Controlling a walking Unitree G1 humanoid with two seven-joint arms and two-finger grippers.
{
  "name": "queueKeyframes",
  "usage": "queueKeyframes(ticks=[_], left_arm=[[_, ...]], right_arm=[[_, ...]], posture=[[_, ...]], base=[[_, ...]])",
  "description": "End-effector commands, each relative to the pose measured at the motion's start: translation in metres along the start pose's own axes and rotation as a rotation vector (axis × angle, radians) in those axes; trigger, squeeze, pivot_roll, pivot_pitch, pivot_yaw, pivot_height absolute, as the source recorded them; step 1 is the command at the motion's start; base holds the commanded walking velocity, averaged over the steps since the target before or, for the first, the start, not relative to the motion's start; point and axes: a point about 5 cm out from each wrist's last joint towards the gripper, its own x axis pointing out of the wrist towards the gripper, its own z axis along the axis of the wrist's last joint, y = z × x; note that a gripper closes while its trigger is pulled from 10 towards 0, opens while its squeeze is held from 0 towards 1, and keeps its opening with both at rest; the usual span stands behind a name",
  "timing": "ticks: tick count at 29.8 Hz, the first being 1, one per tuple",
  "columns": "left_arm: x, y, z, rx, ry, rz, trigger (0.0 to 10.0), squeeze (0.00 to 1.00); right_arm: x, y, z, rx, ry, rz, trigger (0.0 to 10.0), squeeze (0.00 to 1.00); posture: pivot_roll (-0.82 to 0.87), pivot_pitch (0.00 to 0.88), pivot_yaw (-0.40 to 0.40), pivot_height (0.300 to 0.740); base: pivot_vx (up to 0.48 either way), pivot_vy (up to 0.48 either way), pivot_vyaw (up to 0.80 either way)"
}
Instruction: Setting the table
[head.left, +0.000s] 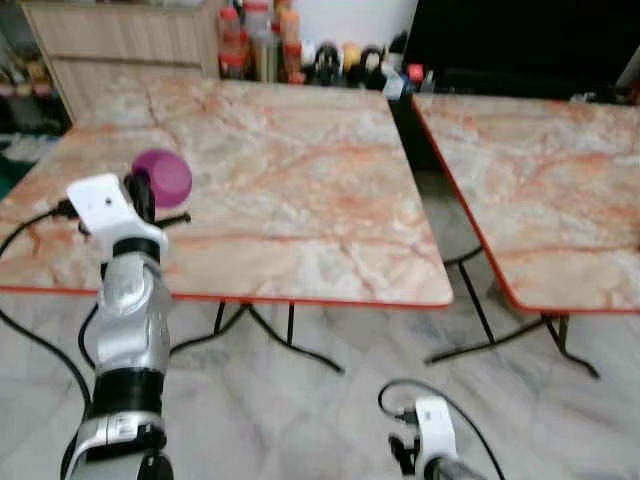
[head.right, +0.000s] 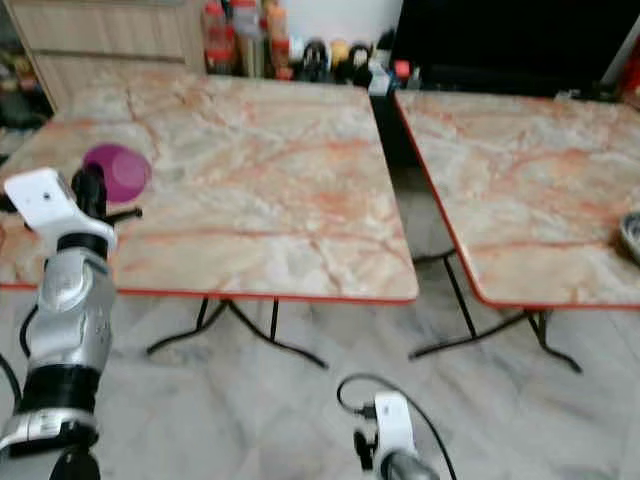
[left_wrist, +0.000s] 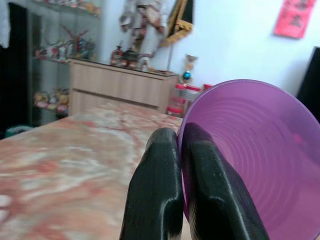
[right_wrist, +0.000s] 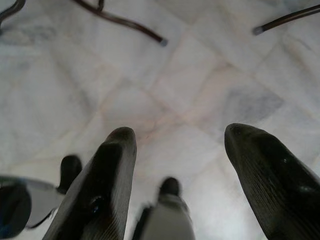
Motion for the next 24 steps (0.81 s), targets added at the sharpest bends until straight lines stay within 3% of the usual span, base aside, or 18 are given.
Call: queueKeyframes(ticks=[1, 10, 13, 24], left_arm=[[0.0009, -0.0114, 0.0010, -0.011, -0.011, -0.030, 10.0, 0.00], [0.0013, -0.0132, 0.0019, -0.017, -0.013, -0.033, 10.0, 0.00], [0.0009, -0.0131, 0.0019, -0.019, -0.013, -0.030, 10.0, 0.00], [0.0008, -0.0125, 0.0022, -0.020, -0.011, -0.038, 10.0, 0.00]], right_arm=[[-0.0018, -0.0082, -0.0043, 0.008, 0.010, -0.022, 10.0, 0.00], [-0.0017, -0.0087, -0.0019, -0.021, -0.001, -0.028, 10.0, 0.00], [-0.0018, -0.0092, -0.0021, -0.007, -0.005, -0.032, 10.0, 0.00], [-0.0020, -0.0100, -0.0050, 0.025, 0.016, -0.042, 10.0, 0.00]], posture=[[0.13, 0.027, -0.050, 0.740], [0.13, 0.044, -0.054, 0.740], [0.13, 0.049, -0.055, 0.740], [0.13, 0.066, -0.054, 0.740]], base=[[0.255, -0.398, 0.00], [0.259, -0.397, 0.11], [0.270, -0.390, 0.70], [0.273, -0.390, 0.00]])
